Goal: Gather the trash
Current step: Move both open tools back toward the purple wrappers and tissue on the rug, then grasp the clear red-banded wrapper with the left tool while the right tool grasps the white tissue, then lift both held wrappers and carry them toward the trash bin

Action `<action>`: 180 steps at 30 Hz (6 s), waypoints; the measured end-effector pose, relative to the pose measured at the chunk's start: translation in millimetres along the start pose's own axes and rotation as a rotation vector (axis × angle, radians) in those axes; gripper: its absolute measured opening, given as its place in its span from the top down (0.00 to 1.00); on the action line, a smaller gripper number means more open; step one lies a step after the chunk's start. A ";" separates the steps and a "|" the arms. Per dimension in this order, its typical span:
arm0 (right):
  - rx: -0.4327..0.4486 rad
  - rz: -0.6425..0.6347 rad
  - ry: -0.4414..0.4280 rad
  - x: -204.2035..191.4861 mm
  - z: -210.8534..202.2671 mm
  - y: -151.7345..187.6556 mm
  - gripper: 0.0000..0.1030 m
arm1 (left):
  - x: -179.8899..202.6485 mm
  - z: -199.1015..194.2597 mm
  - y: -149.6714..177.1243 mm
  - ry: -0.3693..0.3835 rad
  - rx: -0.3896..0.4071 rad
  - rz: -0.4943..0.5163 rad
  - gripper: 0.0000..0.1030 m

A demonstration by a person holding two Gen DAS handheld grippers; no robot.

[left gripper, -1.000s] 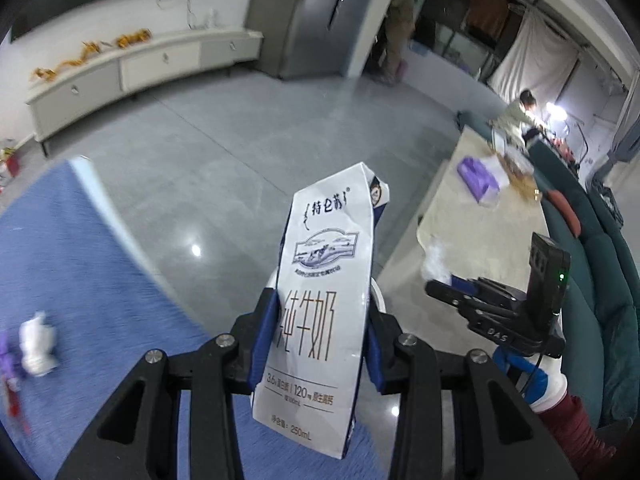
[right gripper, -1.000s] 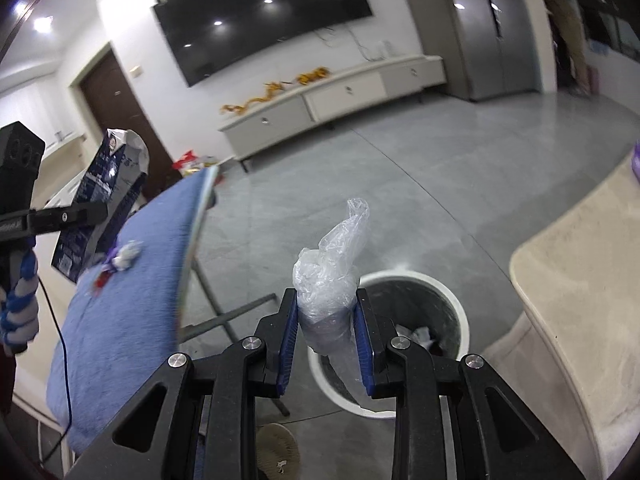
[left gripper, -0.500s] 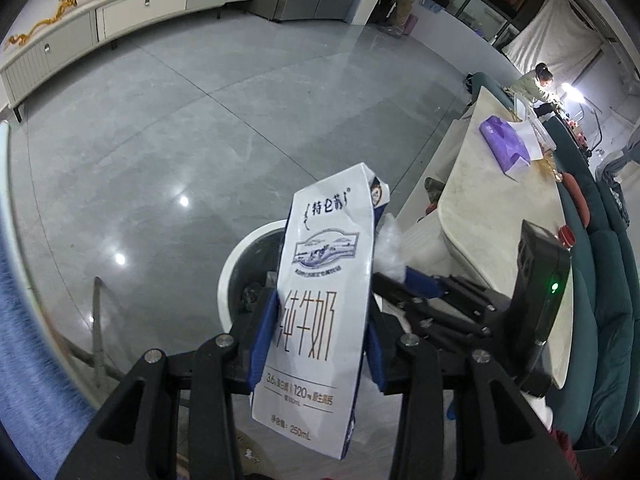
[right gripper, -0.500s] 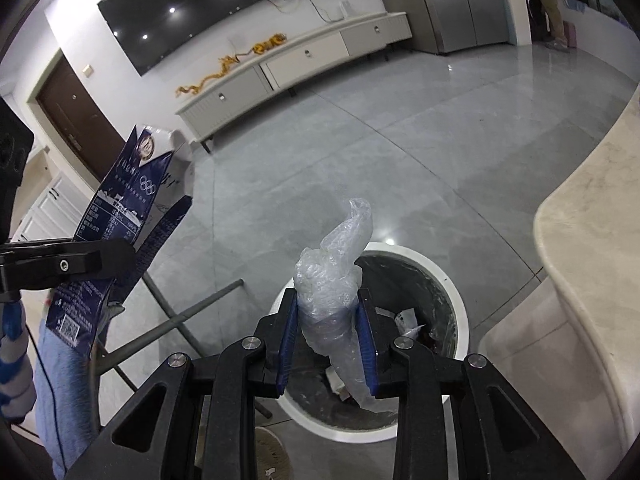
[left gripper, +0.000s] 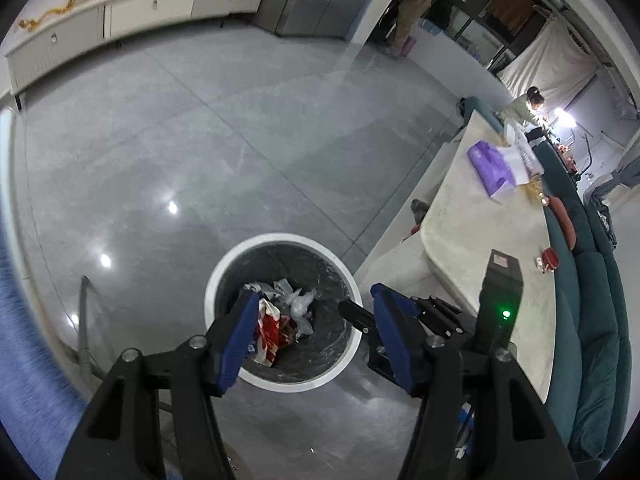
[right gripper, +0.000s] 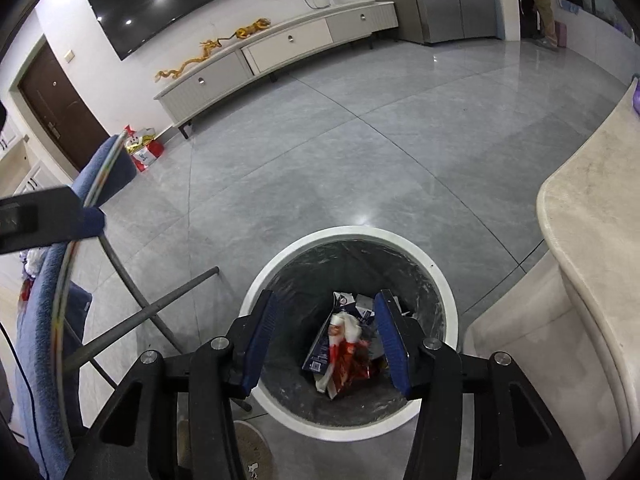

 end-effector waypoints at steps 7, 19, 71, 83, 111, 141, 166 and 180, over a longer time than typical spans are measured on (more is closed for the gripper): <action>0.066 -0.061 -0.016 -20.4 -50.8 3.0 0.51 | -6.4 -95.5 31.3 -0.042 0.152 0.016 0.43; 0.222 -0.216 -0.075 -106.8 -156.9 17.0 0.44 | -78.7 -260.7 126.4 -0.158 0.409 -0.066 0.35; 0.057 -0.589 -0.220 -362.6 -69.5 -5.5 0.39 | -309.9 -264.7 266.4 -0.432 0.337 -0.348 0.30; -0.094 -0.480 -0.279 -403.8 38.3 -32.1 0.40 | -339.0 -198.8 205.0 -0.427 0.235 -0.319 0.56; -0.021 -0.589 -0.412 -397.0 -43.3 27.9 0.90 | -260.3 -272.0 282.4 -0.396 0.407 -0.287 0.93; 0.254 -0.579 -0.313 -292.8 -196.0 67.2 0.90 | -118.7 -304.8 302.0 -0.399 0.486 -0.024 0.93; 0.287 -0.424 -0.213 -158.3 -194.1 61.9 0.90 | -17.2 -227.2 218.8 -0.520 0.309 0.225 0.93; 0.221 -0.241 -0.197 -72.3 -146.5 67.3 0.90 | 16.9 -148.2 162.9 -0.532 0.182 0.345 0.93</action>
Point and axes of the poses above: each gripper's, at about its wrist camera, not at the fingertips, and z roughly the way its jaws point, x to its right, y to its underside, the point moved 1 cm from there along z, roughly the way its jaws point, and after that the axes turned 9 degrees about -x, right-handed, at the moved point
